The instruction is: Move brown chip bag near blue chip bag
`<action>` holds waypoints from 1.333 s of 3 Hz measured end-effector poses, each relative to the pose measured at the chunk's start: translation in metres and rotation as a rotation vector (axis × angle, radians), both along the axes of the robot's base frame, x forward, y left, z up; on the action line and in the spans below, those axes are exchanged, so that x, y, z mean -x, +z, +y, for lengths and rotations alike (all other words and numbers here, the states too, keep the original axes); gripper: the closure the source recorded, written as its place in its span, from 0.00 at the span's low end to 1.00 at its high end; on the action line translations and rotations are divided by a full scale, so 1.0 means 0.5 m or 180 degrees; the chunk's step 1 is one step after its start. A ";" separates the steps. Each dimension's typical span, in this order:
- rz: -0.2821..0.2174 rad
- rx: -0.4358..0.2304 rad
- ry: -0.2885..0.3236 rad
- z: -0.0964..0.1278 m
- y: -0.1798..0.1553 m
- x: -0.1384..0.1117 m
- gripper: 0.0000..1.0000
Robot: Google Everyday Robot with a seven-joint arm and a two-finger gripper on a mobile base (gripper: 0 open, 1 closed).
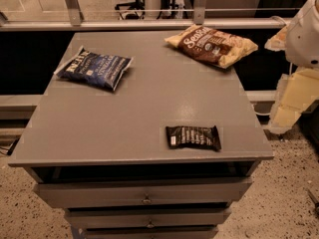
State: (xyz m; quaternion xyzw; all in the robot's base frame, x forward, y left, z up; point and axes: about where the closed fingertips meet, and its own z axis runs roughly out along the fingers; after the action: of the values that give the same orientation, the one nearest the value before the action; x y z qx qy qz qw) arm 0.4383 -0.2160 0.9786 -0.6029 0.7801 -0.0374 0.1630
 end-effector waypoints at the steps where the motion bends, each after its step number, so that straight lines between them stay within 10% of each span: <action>1: -0.0026 -0.0020 0.0003 0.001 -0.003 -0.008 0.00; 2: -0.0137 -0.0172 0.0030 0.006 -0.038 -0.065 0.00; 4: -0.0722 -0.0488 -0.0274 0.014 -0.147 -0.334 0.00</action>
Offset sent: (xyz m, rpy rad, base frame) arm 0.0738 0.0050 -0.0463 0.1234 -0.0808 0.0205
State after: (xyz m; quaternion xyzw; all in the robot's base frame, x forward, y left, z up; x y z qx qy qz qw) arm 0.6055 -0.2092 0.9051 -0.5465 0.7824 -0.0526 0.2940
